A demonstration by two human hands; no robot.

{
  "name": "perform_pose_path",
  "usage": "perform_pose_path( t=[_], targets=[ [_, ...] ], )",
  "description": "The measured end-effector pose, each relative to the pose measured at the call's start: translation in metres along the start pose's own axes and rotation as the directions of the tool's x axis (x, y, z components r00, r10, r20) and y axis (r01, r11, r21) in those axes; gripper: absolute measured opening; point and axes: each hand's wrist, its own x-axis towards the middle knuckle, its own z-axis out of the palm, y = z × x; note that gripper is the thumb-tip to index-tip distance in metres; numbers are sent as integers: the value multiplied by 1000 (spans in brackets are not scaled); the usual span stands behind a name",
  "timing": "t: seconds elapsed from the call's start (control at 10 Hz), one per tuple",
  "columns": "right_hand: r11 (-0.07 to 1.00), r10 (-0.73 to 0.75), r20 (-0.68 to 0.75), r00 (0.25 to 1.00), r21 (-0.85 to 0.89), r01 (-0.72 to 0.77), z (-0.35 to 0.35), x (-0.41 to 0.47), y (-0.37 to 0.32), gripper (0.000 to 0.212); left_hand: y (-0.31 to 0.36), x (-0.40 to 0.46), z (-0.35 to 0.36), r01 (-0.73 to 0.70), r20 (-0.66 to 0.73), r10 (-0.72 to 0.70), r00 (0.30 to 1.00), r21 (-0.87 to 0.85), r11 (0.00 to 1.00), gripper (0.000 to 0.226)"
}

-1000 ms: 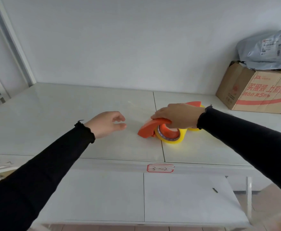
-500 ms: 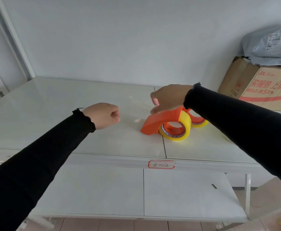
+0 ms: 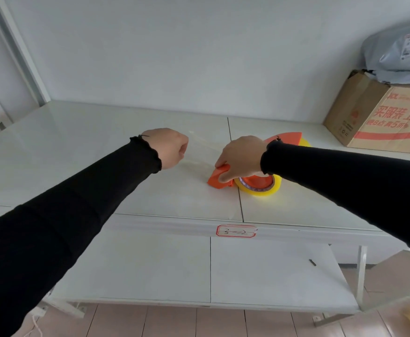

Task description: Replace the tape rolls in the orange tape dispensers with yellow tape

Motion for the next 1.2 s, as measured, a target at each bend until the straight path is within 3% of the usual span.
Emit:
perform_pose_path(
  t=[0.2, 0.4, 0.6, 1.0, 1.2],
  targets=[
    [1000, -25, -53, 998, -19, 24, 8, 2, 5, 46, 12, 8, 7, -22, 82, 20, 996, 26, 999, 25],
    [999, -19, -6, 1000, -38, 19, 18, -28, 25, 51, 19, 10, 15, -44, 122, 44, 992, 3, 999, 27],
    [997, -7, 78, 997, -81, 13, 24, -55, 35, 47, 39, 16, 12, -93, 125, 89, 988, 27, 995, 29],
    [997, 4, 74, 997, -79, 2, 29, -94, 43, 42, 64, 1, 4, -104, 115, 101, 988, 21, 994, 28],
    [977, 141, 166, 976, 135, -164, 34, -107, 48, 85, 67, -2, 3, -129, 139, 127, 982, 5, 992, 31]
  ],
)
